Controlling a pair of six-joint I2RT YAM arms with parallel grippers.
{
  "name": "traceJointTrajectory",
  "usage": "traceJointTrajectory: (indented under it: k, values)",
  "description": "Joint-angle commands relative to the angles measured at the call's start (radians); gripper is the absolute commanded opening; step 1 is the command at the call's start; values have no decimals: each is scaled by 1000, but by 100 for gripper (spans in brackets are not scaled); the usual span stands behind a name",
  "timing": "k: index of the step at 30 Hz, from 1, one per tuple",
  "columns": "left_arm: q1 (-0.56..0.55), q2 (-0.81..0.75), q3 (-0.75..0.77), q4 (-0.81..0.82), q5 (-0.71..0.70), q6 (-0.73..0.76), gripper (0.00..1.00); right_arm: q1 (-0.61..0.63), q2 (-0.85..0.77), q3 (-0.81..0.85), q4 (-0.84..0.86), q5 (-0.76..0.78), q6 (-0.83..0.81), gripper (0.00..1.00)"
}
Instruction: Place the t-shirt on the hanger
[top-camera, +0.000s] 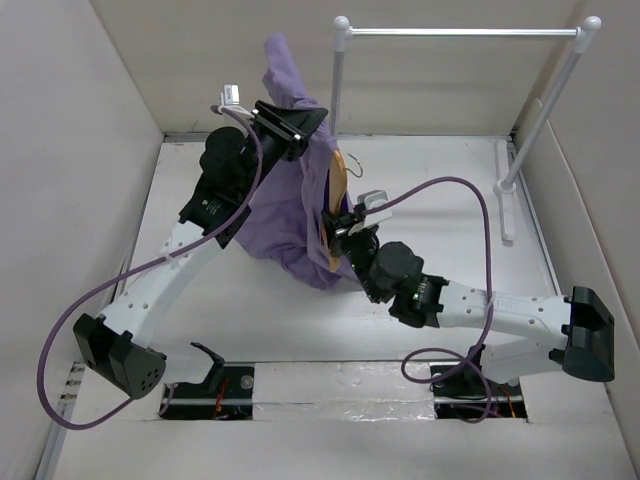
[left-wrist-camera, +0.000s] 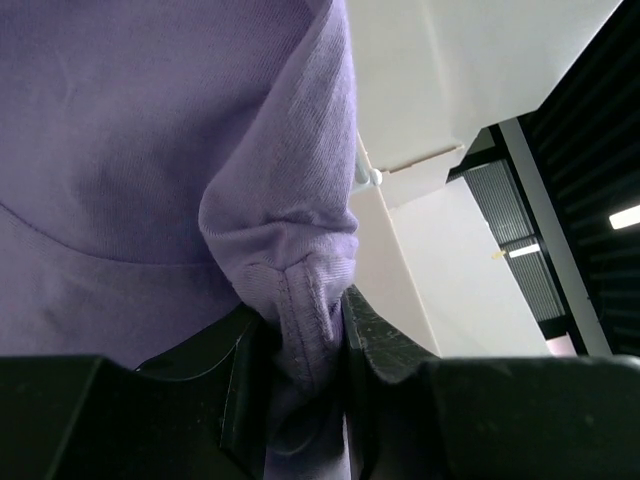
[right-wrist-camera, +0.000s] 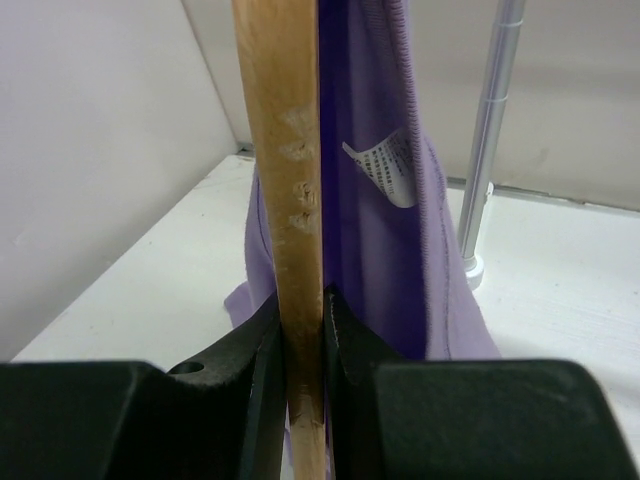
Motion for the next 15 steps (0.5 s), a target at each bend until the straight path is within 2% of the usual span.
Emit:
traceJointTrajectory:
  k: [1,5,6,7,9,10,13,15]
  values:
    - [-6,-31,-58,30,54,53,0,-1,-67,63,113,-9,63,0]
    - [-6,-49,-73,42,59,50,0,-1,-89,81,29,-28,127,2]
    - [-6,-54,-73,44,60,48,0,-11,-96,87,0,-38,151,8]
    - [-6,-58,-72,47,68,47,0,-11,-107,89,-55,-53,201,22]
    - [-6,-68,-67,45,71,44,0,-21,-153,78,-103,-108,247,37]
    - [-6,-77,-66,42,76,39,0,-31,-173,70,-150,-123,269,51]
    - [-6,-94,-73,55,89,9,0,-41,-253,50,-263,-202,335,67]
    - [-6,-95,-73,59,99,1,0,-41,-319,24,-316,-223,372,71]
